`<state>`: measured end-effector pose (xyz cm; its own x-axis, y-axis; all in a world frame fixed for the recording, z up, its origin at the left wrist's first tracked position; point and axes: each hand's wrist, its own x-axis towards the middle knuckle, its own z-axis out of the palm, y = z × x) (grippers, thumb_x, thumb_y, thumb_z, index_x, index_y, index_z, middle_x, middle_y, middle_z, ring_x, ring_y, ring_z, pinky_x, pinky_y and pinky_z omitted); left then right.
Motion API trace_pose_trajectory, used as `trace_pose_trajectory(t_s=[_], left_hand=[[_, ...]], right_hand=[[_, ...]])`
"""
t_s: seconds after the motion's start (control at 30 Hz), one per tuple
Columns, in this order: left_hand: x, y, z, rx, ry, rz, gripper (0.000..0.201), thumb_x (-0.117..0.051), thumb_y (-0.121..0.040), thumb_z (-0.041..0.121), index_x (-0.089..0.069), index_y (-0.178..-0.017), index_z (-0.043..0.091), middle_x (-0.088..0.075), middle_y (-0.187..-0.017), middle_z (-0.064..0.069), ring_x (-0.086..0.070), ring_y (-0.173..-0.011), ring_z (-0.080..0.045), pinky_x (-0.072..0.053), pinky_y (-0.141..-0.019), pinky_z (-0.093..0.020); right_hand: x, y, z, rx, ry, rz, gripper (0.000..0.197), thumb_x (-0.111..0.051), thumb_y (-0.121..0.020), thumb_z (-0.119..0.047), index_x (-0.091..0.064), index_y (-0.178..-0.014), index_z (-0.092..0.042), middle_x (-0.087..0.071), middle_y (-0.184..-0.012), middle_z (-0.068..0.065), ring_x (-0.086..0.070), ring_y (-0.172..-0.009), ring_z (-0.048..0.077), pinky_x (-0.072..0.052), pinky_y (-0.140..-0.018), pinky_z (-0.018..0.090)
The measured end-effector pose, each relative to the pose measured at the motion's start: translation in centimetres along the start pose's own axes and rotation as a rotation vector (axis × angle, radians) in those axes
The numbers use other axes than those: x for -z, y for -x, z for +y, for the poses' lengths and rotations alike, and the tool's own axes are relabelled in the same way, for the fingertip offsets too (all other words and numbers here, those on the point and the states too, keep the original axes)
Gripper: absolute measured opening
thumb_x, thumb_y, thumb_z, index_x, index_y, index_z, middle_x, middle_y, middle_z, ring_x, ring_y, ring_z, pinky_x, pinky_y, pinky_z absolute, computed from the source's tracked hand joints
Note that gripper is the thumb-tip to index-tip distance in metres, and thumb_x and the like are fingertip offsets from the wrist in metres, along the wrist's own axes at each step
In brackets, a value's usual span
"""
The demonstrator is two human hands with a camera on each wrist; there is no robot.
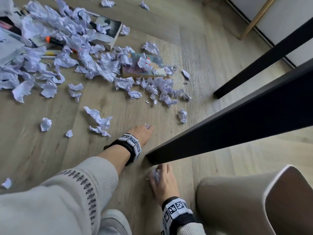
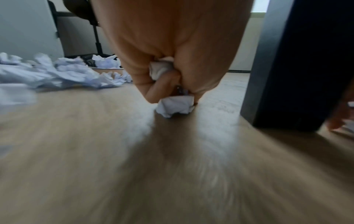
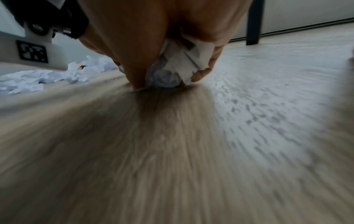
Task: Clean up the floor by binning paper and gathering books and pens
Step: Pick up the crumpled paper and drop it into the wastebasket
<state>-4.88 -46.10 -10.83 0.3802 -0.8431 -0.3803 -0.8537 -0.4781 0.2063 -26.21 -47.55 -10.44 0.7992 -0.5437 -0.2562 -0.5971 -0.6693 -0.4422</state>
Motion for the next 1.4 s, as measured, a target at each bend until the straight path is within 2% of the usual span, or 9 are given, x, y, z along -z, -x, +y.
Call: trace_pose_trajectory(t_s=[0.23, 0.47, 0.7, 0.8, 0.93, 1.07, 1.23, 1.33, 1.4], left_hand=[[-0.6, 5.4, -3.5, -0.002, 0.033, 0.002, 0.028, -0.042, -0.098, 0.041, -0.051, -0.109, 0.017, -0.065, -0.103, -0.012, -0.062, -0.092, -0.032, -0.052, -0.077, -0.04], [1.3, 11.0, -8.8, 0.183, 0.01, 0.18, 0.024, -0.048, -0.091, 0.025, -0.059, -0.11, 0.015, -0.066, -0.105, -0.009, -0.065, -0.09, -0.03, -0.046, -0.068, -0.03], [0.9, 16.7, -17.4, 0.641, 0.277, 0.353, 0.016, -0.051, -0.087, 0.015, -0.056, -0.1, 0.008, -0.056, -0.101, -0.014, -0.059, -0.089, -0.035, -0.041, -0.069, -0.035], [-0.6, 17.7, -18.8, 0.724, 0.34, 0.382, 0.023, -0.049, -0.086, 0.013, -0.049, -0.108, 0.007, -0.045, -0.11, -0.015, -0.058, -0.084, -0.036, -0.039, -0.069, -0.036], [-2.6, 17.6, -18.4, 0.803, 0.29, 0.368, 0.057, -0.053, -0.086, 0.047, -0.033, -0.129, 0.016, -0.035, -0.118, -0.014, -0.059, -0.081, -0.032, -0.036, -0.065, -0.033], [-4.0, 17.0, -18.0, 0.934, 0.203, 0.27, 0.098, -0.037, -0.077, 0.081, -0.002, -0.149, 0.025, -0.016, -0.141, -0.019, -0.059, -0.093, -0.031, -0.042, -0.073, -0.032], [-4.3, 16.2, -18.2, 0.865, 0.184, 0.301, 0.097, -0.041, -0.08, 0.075, 0.002, -0.15, 0.024, -0.022, -0.142, -0.023, -0.06, -0.092, -0.032, -0.045, -0.068, -0.031], [-3.8, 15.2, -18.5, 0.804, 0.198, 0.272, 0.095, -0.043, -0.085, 0.07, 0.012, -0.151, 0.031, -0.017, -0.15, -0.026, -0.064, -0.091, -0.031, -0.048, -0.066, -0.031], [-3.1, 14.4, -18.8, 0.711, 0.183, 0.288, 0.084, -0.047, -0.089, 0.061, 0.003, -0.151, 0.037, -0.022, -0.145, -0.022, -0.061, -0.076, -0.025, -0.045, -0.06, -0.03]], right_hand=[[-0.9, 0.0, -1.5, -0.069, -0.005, -0.062, 0.035, -0.058, -0.087, -0.017, -0.05, -0.12, -0.015, -0.055, -0.114, 0.003, -0.057, -0.094, 0.018, -0.045, -0.077, 0.024], [-3.1, -1.9, -9.2, 0.158, -0.071, -0.104, 0.021, -0.057, -0.085, -0.01, -0.057, -0.106, -0.012, -0.052, -0.106, -0.001, -0.045, -0.082, 0.007, -0.032, -0.065, 0.006], [-4.1, -11.7, -18.4, 0.397, 0.016, 0.133, 0.044, -0.063, -0.071, 0.001, -0.057, -0.113, -0.009, -0.052, -0.096, 0.012, -0.053, -0.074, 0.028, -0.047, -0.062, 0.032], [-4.8, -13.9, -19.6, 0.379, 0.251, 0.114, 0.051, -0.062, -0.083, -0.024, -0.045, -0.13, -0.023, -0.046, -0.117, 0.013, -0.05, -0.097, 0.03, -0.047, -0.08, 0.038], [-6.3, -14.7, -19.1, 0.372, 0.438, -0.044, 0.058, -0.04, -0.091, -0.057, -0.018, -0.143, -0.044, -0.029, -0.141, 0.004, -0.042, -0.116, 0.031, -0.045, -0.084, 0.045], [-6.4, -15.0, -18.1, 0.443, 0.437, -0.017, 0.055, -0.038, -0.092, -0.053, -0.027, -0.142, -0.034, -0.041, -0.132, 0.0, -0.044, -0.111, 0.028, -0.047, -0.081, 0.042], [-6.8, -15.4, -17.3, 0.456, 0.284, 0.03, 0.045, -0.055, -0.091, -0.043, -0.05, -0.119, -0.009, -0.047, -0.108, 0.015, -0.048, -0.093, 0.031, -0.049, -0.08, 0.044], [-6.9, -15.9, -17.1, 0.406, 0.13, 0.027, 0.067, -0.058, -0.082, -0.054, -0.03, -0.128, -0.015, -0.042, -0.109, 0.015, -0.049, -0.089, 0.03, -0.05, -0.075, 0.039], [-6.9, -16.4, -17.1, 0.425, 0.147, 0.008, 0.076, -0.052, -0.077, -0.063, -0.02, -0.133, -0.023, -0.04, -0.11, 0.013, -0.048, -0.087, 0.026, -0.049, -0.07, 0.035]])
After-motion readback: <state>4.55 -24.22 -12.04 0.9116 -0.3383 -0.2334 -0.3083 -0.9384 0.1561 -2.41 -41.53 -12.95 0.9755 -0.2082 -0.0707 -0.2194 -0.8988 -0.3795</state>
